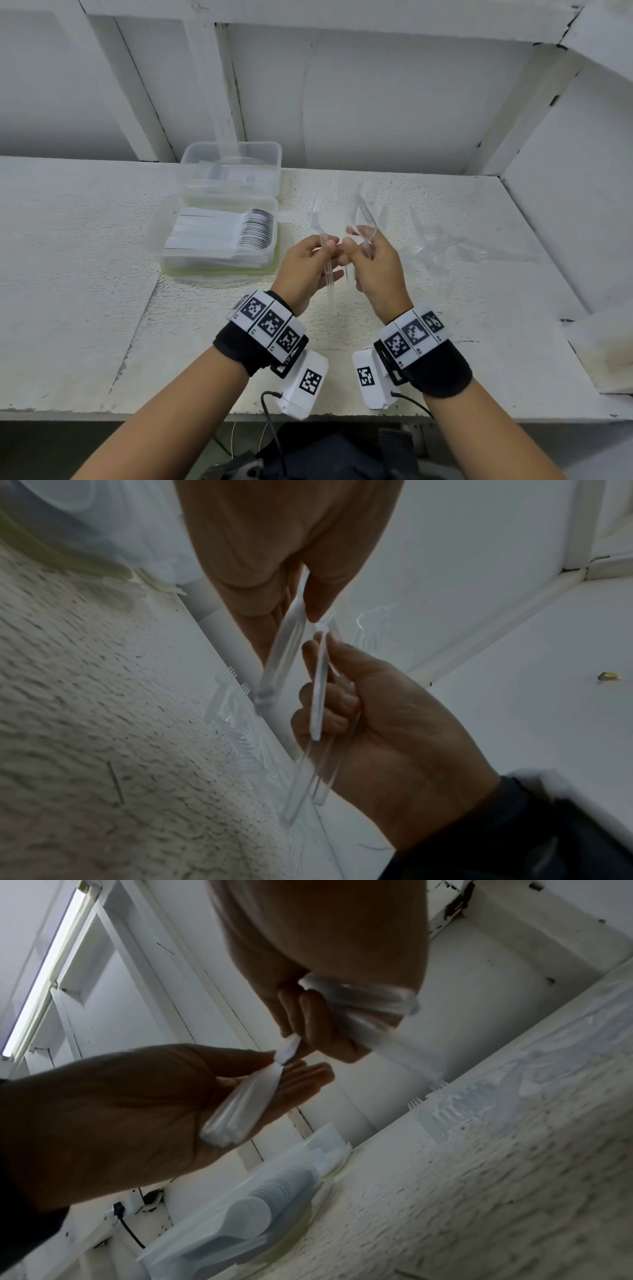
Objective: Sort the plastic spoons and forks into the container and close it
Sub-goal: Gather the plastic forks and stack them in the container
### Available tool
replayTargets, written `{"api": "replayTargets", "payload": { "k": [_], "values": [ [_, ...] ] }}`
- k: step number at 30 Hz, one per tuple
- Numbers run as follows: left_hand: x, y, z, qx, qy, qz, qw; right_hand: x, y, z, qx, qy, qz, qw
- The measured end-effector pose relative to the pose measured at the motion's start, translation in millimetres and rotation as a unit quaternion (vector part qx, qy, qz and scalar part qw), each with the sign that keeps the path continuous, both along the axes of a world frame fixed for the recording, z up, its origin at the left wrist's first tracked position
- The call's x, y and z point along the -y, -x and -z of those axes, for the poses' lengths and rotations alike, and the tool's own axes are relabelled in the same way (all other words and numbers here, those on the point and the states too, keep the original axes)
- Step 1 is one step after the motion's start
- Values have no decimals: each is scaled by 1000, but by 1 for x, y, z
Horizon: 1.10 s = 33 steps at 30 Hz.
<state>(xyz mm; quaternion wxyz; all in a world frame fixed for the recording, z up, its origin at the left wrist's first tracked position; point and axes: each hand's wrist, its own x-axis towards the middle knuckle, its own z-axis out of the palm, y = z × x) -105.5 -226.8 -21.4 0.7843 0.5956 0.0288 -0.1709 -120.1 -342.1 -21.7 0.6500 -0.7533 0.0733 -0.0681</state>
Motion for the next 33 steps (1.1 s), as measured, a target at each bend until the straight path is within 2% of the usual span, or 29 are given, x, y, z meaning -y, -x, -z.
{"api": "replayTargets", "payload": {
  "k": [4, 8, 14, 23, 29, 33],
  "values": [
    [-1, -2, 0, 7, -2, 10, 1000, 1, 0, -2, -3, 1, -22, 1000],
    [0, -1, -2, 13, 32, 30, 999, -1, -2, -2, -7, 10, -33, 999],
    [0, -2, -5, 11, 35, 25, 999, -4, -2, 3, 1, -7, -38, 999],
    [-5, -3, -8, 1, 66, 36, 997, -5, 1, 0, 26, -76, -26, 996],
    [-6, -1, -9, 8, 52, 49, 997, -7, 2, -3, 21, -29, -42, 999],
    [-10, -3, -10, -9, 42, 55, 998, -5, 5, -3, 28, 58, -45, 997]
  ]
}}
